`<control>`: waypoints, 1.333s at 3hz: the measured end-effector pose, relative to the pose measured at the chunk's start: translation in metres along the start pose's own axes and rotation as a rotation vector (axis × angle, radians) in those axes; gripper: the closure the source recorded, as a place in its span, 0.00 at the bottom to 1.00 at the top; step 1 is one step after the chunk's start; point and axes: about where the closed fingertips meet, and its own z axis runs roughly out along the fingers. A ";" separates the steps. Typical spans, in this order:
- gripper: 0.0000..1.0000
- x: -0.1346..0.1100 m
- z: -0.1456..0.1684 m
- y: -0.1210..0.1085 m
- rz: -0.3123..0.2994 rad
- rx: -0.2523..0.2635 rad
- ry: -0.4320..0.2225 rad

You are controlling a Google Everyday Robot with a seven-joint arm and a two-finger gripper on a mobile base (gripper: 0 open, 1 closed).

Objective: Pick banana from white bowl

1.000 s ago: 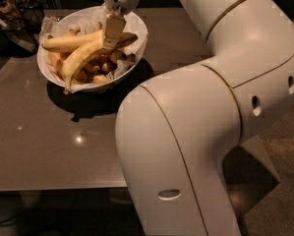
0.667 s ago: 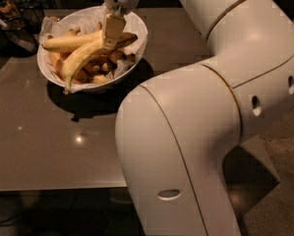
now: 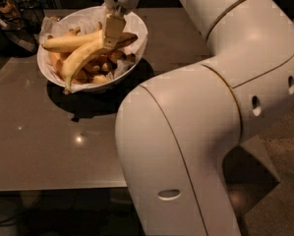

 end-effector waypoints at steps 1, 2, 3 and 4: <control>0.35 0.002 0.006 0.000 0.000 0.000 0.000; 0.12 0.002 0.006 0.000 0.000 0.000 0.000; 0.00 -0.002 0.004 -0.005 0.000 0.019 -0.010; 0.00 -0.006 0.006 -0.014 0.004 0.048 -0.027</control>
Offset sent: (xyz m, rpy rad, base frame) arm 0.0000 0.0000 -0.0011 0.0000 0.0000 0.0000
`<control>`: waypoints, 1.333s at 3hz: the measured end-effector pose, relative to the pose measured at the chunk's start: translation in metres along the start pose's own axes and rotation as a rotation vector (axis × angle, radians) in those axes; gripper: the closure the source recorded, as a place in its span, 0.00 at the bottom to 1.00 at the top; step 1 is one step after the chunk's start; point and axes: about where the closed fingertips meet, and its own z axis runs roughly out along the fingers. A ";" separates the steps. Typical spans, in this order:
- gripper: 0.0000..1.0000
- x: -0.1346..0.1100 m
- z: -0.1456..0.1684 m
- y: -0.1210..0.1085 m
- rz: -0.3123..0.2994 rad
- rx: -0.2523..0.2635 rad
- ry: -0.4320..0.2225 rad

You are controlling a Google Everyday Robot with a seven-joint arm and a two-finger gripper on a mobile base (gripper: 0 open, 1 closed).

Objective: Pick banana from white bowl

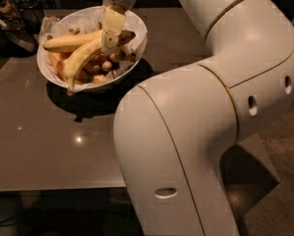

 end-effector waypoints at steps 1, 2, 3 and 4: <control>0.19 0.003 -0.004 -0.001 0.035 0.022 -0.008; 0.20 0.003 -0.004 -0.001 0.037 0.023 -0.009; 0.00 0.003 -0.004 -0.001 0.037 0.023 -0.009; 0.00 0.001 -0.002 -0.006 0.038 0.040 -0.018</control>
Offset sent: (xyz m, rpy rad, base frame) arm 0.0013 -0.0042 0.0026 0.0118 -0.0055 -0.0379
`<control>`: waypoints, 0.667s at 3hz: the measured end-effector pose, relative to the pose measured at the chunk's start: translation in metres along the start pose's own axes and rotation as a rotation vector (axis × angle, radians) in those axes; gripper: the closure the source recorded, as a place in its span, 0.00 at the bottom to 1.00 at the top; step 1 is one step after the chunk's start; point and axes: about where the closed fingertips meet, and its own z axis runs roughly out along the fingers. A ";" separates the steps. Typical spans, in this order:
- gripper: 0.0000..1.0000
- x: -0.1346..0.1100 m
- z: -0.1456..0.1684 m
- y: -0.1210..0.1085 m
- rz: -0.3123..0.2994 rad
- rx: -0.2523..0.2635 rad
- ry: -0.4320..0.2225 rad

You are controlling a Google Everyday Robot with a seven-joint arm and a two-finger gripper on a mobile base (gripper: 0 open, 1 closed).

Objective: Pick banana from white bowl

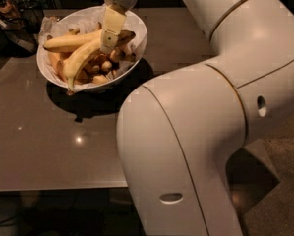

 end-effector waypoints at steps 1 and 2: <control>0.00 0.005 -0.003 -0.003 0.013 0.017 0.001; 0.00 0.018 -0.010 -0.006 0.033 0.038 0.025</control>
Offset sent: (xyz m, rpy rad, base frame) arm 0.0008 -0.0468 0.0083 -0.0615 -0.0144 -0.0788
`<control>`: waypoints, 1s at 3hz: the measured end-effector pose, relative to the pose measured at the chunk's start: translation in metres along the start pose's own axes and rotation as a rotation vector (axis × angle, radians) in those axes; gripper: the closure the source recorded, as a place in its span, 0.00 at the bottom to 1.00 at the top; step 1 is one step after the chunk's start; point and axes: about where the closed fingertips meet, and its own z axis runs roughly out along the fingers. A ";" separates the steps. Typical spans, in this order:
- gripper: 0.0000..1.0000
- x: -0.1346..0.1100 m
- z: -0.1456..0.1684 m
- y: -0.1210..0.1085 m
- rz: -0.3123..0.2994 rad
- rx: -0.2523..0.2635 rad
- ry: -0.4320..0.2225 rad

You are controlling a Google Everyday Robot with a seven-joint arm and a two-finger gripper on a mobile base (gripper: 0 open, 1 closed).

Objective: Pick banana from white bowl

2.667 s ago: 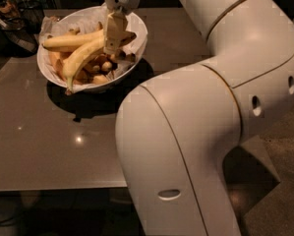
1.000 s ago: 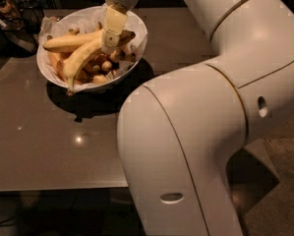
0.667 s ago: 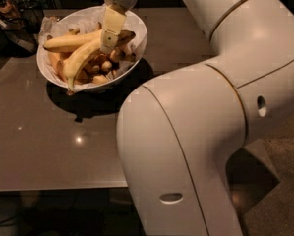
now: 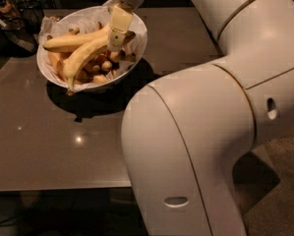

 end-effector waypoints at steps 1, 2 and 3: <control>0.00 0.000 0.000 0.000 0.000 0.000 0.000; 0.14 0.005 0.003 -0.001 0.007 -0.009 0.003; 0.33 0.006 0.007 -0.002 0.011 -0.020 0.003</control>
Offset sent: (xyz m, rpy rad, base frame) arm -0.0037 -0.0167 -0.0043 -0.0208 0.0509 -0.0010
